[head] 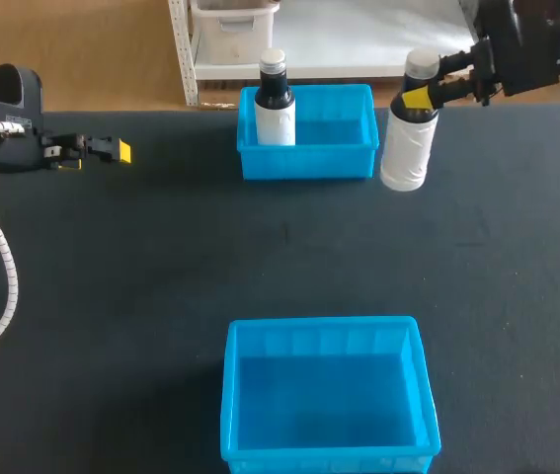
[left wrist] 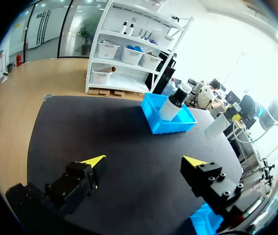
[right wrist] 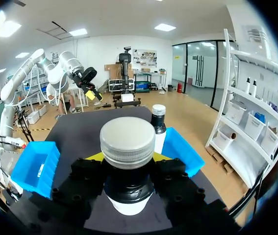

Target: Pick up the bottle, and place it in the far bin if it is heavy, or in the near bin if it is light.

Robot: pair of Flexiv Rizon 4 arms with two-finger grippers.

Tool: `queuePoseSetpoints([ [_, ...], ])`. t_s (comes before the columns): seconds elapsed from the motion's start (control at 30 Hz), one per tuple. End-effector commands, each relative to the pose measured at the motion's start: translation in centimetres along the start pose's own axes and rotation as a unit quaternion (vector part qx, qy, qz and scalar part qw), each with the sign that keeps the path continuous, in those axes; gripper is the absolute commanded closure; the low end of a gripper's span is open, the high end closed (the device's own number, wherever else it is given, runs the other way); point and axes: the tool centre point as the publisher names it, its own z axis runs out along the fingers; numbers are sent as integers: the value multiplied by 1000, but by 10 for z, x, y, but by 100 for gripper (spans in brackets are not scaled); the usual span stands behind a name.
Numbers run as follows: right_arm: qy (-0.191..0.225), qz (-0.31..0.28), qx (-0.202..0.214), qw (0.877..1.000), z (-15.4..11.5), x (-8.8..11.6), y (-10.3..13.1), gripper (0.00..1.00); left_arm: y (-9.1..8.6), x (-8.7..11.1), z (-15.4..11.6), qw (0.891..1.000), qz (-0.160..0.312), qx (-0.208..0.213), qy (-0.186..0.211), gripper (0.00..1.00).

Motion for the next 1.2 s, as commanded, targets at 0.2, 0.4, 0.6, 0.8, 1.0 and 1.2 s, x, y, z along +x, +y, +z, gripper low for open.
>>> queuePoseSetpoints([
  [0.2, -2, 0, 11, 1000, -14, -3, -6, 100, 0, 0, 0, 1000, 0, 0, 0, 0],
  [0.4, -1, -2, 15, 1000, -15, -6, -13, 100, 0, 0, 0, 1000, 0, 0, 0, 0],
  [0.6, 3, -13, 17, 1000, -12, -17, -26, 100, 0, 0, 0, 1000, 0, 0, 0, 0],
  [0.8, 1, -30, 22, 999, -11, -34, -46, 100, 0, 0, 0, 1000, 0, 0, 0, 0],
  [1.0, -3, -43, 22, 999, -3, -48, -62, 100, 0, 0, 0, 1000, 0, 0, 0, 0],
  [1.2, -10, -47, 11, 999, 14, -57, -73, 100, 0, 0, 0, 1000, 0, 0, 0, 0],
])
